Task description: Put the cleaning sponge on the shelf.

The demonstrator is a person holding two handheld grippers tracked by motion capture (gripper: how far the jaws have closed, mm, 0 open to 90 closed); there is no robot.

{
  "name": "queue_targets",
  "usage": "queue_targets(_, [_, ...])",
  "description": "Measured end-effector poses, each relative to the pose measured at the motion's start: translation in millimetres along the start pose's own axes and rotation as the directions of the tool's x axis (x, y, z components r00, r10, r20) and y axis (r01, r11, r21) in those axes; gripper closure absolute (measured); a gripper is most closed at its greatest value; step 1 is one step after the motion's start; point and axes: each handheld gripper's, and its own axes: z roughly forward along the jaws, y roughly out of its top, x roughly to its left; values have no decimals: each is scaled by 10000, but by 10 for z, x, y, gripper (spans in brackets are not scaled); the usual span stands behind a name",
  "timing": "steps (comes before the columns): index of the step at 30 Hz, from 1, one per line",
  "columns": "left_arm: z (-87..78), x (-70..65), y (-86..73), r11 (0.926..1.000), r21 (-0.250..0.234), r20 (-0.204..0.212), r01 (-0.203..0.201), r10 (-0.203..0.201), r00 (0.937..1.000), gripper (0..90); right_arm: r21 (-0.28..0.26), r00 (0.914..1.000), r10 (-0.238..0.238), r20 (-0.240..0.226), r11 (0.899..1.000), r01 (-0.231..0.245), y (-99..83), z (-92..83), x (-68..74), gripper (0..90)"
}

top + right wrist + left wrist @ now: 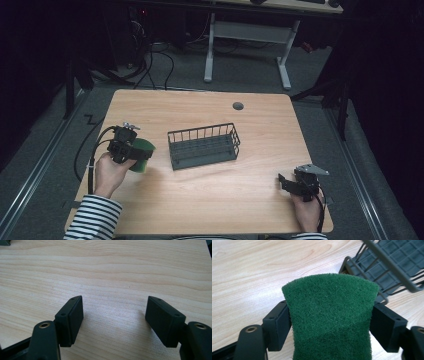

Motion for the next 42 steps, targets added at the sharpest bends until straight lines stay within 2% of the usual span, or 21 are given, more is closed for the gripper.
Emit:
queue_targets(6, [-97, -76, 55, 9990, -282, 169, -340, 344, 9993, 254, -1, 10000, -3, 0, 10000, 3, 0, 0, 0, 307])
queue_targets(11, [-183, -107, 99, 9983, -503, 300, -292, 307, 9991, 254, 3, 10000, -19, -9, 10000, 19, 0, 0, 2, 305])
queue_targets(19, [-299, -209, 231, 9955, -760, 443, -559, 594, 9973, 254, -17, 10000, -34, -5, 10000, 34, 0, 1, 2, 304])
queue_targets(22, [-298, -245, 293, 9946, -829, 589, -624, 674, 9960, 254, -5, 10000, -9, 1, 10000, 9, 0, 1, 3, 305])
queue_targets(33, [-297, -421, 584, 9888, -896, 656, -1195, 1256, 9899, 254, 3, 10000, 1, -2, 10000, -1, 0, 0, 3, 305])
queue_targets(42, [-159, -624, 816, 9831, -814, 753, -1640, 1701, 9825, 254, 4, 10000, 5, -5, 10000, -5, 0, 0, 3, 304])
